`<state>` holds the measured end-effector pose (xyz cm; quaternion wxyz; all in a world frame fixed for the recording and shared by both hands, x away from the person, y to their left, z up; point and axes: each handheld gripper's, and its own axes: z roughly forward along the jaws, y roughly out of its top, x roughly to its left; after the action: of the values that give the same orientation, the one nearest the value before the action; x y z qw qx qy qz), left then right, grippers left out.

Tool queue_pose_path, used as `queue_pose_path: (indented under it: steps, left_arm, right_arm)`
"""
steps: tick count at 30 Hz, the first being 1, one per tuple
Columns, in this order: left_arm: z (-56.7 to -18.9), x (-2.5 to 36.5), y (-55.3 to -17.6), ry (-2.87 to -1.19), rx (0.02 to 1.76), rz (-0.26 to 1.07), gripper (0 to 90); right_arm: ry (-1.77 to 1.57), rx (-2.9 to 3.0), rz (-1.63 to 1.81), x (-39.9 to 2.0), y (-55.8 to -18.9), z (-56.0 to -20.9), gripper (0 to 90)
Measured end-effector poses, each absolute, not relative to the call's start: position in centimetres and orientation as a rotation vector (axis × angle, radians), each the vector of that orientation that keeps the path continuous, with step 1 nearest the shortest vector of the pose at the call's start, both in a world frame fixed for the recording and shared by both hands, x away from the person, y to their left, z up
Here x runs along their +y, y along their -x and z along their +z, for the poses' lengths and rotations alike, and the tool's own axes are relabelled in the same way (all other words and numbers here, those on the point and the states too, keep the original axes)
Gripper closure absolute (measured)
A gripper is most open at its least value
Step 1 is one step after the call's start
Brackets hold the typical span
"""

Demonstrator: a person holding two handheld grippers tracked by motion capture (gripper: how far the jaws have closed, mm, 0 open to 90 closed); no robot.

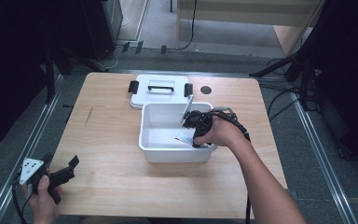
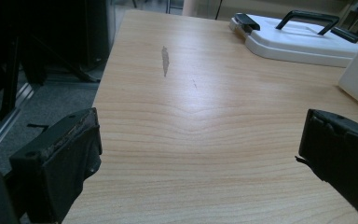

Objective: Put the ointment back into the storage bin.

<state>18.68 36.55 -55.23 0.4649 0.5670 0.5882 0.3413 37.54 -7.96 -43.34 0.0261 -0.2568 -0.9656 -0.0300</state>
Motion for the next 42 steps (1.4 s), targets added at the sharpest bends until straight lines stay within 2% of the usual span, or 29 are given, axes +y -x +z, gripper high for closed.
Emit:
queue_pose_path:
  steps: [31, 37, 40, 42]
  left_arm:
    - [-55.2, 36.6, -18.7, -1.394, 1.445, 0.832, 0.2]
    - [-55.2, 36.6, -18.7, -1.394, 1.445, 0.830, 0.2]
    - [-55.2, 36.6, -18.7, -1.391, 1.445, 0.830, 0.2]
    - [-55.2, 36.6, -18.7, -1.391, 1.444, 0.828, 0.2]
  right_arm:
    - [0.786, -2.973, 0.066, -7.4, -37.9, -44.4, 72.4]
    - [0.786, -2.969, 0.059, -7.5, -37.8, -44.4, 69.0]
    - [0.786, -2.998, 0.060, -7.6, -37.9, -44.2, 62.3]
    - [0.787, -3.012, 0.049, -7.6, -37.9, -44.1, 61.0]
